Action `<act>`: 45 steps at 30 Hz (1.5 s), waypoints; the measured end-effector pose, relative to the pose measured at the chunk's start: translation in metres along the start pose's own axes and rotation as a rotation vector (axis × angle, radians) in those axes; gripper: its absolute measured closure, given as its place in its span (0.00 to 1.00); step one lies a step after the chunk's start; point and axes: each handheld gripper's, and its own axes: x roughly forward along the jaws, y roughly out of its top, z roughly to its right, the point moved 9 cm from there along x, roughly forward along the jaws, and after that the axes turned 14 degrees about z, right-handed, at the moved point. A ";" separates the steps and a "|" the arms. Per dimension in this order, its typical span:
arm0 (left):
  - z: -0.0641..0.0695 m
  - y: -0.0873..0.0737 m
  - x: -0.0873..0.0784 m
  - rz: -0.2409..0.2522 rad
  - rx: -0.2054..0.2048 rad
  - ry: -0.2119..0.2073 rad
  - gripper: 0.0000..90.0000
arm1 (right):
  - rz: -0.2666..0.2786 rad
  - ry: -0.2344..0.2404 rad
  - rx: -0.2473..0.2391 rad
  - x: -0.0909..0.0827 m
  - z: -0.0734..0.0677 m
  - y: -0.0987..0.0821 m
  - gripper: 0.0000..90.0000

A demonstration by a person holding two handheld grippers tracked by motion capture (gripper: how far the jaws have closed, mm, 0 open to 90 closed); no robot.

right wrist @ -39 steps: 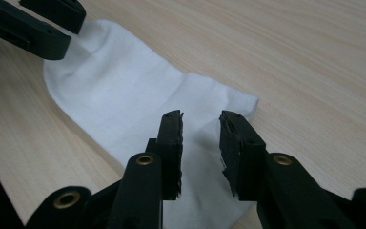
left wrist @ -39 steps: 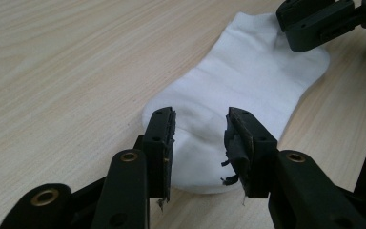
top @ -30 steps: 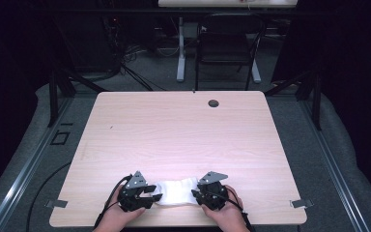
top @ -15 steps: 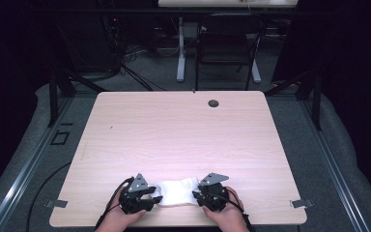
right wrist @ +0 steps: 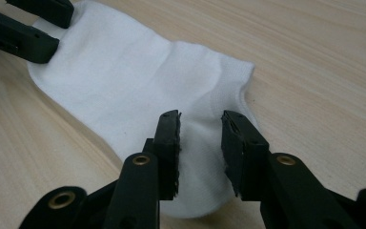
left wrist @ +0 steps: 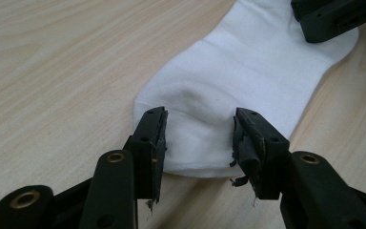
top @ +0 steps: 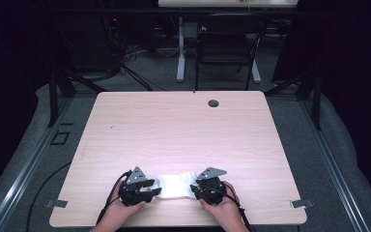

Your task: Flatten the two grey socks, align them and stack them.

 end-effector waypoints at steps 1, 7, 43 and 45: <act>-0.002 0.001 0.002 0.008 -0.007 0.001 0.61 | 0.009 -0.003 0.018 0.001 0.002 0.001 0.75; -0.009 0.005 0.008 0.023 -0.019 0.007 0.61 | 0.014 -0.004 0.050 0.006 0.008 0.004 0.76; -0.029 0.030 -0.011 0.142 -0.085 0.059 0.44 | 0.124 -0.032 -0.007 -0.011 0.009 0.026 0.57; -0.030 0.031 -0.014 0.149 -0.085 0.064 0.44 | 0.125 -0.033 -0.012 -0.012 0.010 0.026 0.56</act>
